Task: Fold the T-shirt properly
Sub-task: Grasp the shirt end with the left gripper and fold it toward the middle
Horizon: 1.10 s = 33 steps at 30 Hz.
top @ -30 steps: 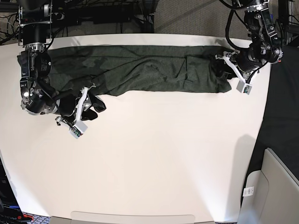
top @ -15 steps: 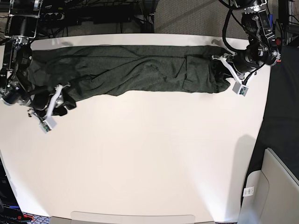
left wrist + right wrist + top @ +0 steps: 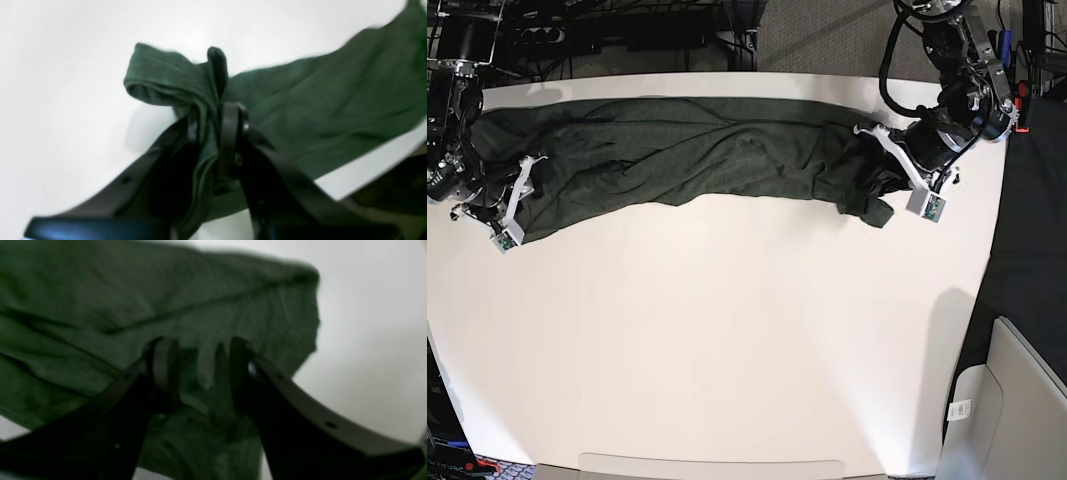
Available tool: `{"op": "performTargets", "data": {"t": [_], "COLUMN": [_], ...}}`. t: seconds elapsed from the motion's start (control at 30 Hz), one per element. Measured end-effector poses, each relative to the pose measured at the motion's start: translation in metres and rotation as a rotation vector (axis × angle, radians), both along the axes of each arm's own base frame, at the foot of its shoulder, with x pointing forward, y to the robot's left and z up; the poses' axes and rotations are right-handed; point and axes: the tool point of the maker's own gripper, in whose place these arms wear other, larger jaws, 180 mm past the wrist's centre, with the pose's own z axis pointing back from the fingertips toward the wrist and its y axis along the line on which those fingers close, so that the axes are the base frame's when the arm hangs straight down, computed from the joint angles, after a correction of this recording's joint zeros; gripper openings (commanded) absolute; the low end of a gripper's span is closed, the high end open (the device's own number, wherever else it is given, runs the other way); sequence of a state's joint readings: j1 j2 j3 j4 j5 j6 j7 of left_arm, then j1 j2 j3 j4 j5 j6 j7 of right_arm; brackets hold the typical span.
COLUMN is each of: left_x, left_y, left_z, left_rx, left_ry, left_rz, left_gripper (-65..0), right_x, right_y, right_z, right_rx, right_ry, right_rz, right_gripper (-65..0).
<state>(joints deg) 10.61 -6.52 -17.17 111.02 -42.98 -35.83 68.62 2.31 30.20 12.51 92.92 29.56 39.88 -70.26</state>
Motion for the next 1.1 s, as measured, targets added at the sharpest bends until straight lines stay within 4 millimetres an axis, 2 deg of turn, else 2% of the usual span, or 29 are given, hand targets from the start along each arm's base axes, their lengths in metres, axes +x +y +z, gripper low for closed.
{"op": "performTargets", "data": {"t": [0.13,0.27,0.43,0.57,0.93,1.1], "left_x": [-0.002,0.009,0.005,0.008,-0.017,-0.022], "left_y": [-0.013,-0.032,-0.063,-0.099,-0.182,-0.198], "left_z": [0.008,0.03,0.036,0.05,0.065,0.067], "left_rx": [-0.068,-0.173,-0.275,-0.311,-0.42,-0.447], "left_ry": [0.005,-0.05,-0.046,-0.077,-0.062,-0.051], "left_rz": [-0.041,-0.067,-0.113,-0.232,-0.433,-0.468], "left_gripper": [-62.9,-62.9,-62.9,-62.9,-62.8,-62.8], "right_x": [-0.001,-0.004,-0.003,-0.002,-0.002,-0.002], "right_y": [-0.006,-0.013,-0.013,-0.012,-0.012,-0.012], "right_z": [-0.005,-0.006,-0.006,-0.005,-0.005,-0.005], "right_rx": [-0.052,-0.093,-0.089,-0.087,-0.088,-0.084], "right_ry": [0.007,0.018,0.017,0.013,0.012,0.012], "right_rz": [-0.012,-0.018,-0.017,-0.017,-0.017,-0.016], "right_gripper": [-40.0,-40.0,-40.0,-40.0,-40.0,-40.0]}}
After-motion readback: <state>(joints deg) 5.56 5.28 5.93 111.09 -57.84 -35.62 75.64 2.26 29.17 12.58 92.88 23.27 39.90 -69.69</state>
